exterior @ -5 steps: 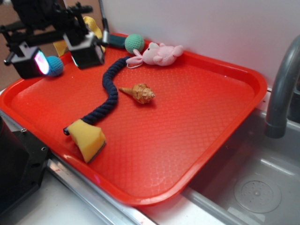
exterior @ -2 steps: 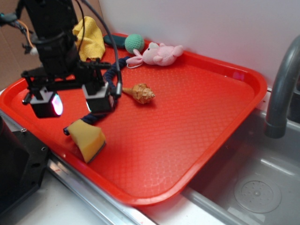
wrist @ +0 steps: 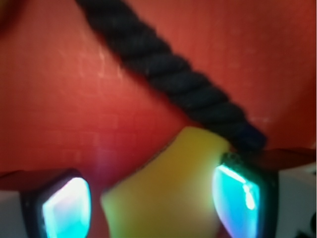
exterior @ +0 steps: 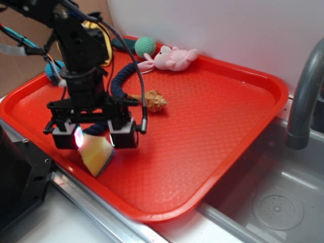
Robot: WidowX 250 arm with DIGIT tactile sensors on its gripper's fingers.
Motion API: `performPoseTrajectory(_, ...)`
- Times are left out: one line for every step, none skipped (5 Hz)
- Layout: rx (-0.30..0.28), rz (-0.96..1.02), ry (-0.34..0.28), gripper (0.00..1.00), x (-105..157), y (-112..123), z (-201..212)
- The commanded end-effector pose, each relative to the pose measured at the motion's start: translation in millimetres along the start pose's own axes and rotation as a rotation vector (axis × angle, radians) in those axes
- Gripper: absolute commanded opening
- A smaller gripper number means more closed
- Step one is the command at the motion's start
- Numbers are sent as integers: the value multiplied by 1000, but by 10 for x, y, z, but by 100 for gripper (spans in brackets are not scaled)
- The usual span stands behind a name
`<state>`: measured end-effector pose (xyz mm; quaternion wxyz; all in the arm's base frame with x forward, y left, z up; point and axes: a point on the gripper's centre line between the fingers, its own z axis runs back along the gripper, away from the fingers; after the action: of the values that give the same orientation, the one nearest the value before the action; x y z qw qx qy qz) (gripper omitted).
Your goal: Grab the green sponge.
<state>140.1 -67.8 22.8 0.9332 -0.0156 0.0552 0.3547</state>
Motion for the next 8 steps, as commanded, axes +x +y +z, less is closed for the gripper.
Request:
performPoseTrajectory(-27, 25, 46, 100, -72, 77, -28)
performPoseTrajectory(-29, 41, 46, 0, -125, 158, -14)
performPoseTrajectory(-26, 31, 39, 0, -125, 168, -9)
performPoseTrajectory(-12, 12, 35, 0, -113, 162, -13)
performPoseTrajectory(10, -30, 30, 0, -88, 147, -3)
performPoseTrajectory(30, -188, -3, 0, 27, 66, 186)
performPoseTrajectory(10, -389, -111, 0, 195, 13, 677)
performPoseTrajectory(-36, -596, -174, 0, 320, 64, 1214)
